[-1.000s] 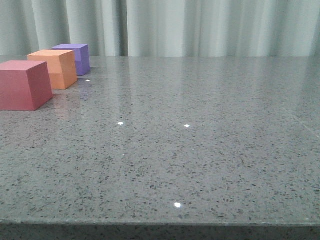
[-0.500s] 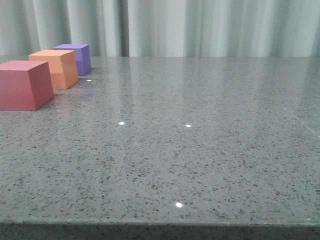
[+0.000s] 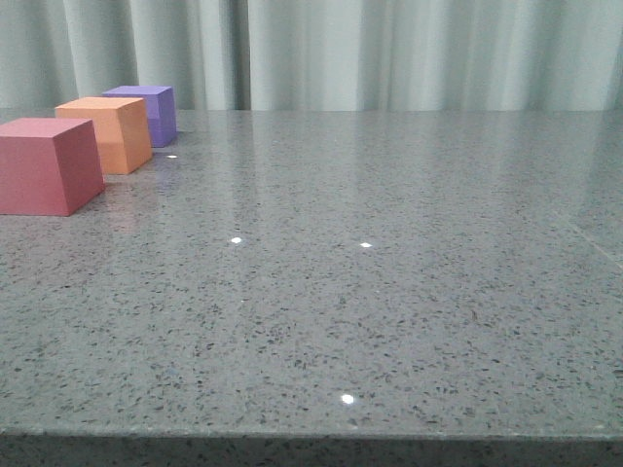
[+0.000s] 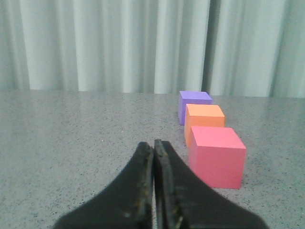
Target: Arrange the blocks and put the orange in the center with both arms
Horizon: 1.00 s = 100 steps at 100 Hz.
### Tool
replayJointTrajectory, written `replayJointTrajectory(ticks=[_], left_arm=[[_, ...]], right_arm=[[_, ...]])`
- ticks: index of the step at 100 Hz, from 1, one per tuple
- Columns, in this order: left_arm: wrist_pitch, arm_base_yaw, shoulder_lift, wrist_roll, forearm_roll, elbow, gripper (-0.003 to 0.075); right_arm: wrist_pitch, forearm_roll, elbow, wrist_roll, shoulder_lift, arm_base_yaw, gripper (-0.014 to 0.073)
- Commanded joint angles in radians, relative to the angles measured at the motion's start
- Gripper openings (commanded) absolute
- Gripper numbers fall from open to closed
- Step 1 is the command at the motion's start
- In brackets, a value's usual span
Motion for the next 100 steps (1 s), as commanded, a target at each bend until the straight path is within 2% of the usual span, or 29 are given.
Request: replayJointTrajectory(ticks=[1, 28, 100], left_arm=[[-0.104, 0.019, -0.02, 0.003, -0.022, 0.021, -0.002], [-0.219, 0.053, -0.081, 0.003, -0.022, 0.134, -0.002], [-0.21, 0.053, -0.082, 0.003, -0.02, 0.134, -0.002]], right_arm=[[-0.076, -0.022, -0.028, -0.003, -0.002, -0.006, -0.011], [-0.075, -0.022, -0.028, -0.003, -0.002, -0.006, -0.011], [-0.076, -0.022, -0.028, -0.003, -0.002, -0.006, -0.011]])
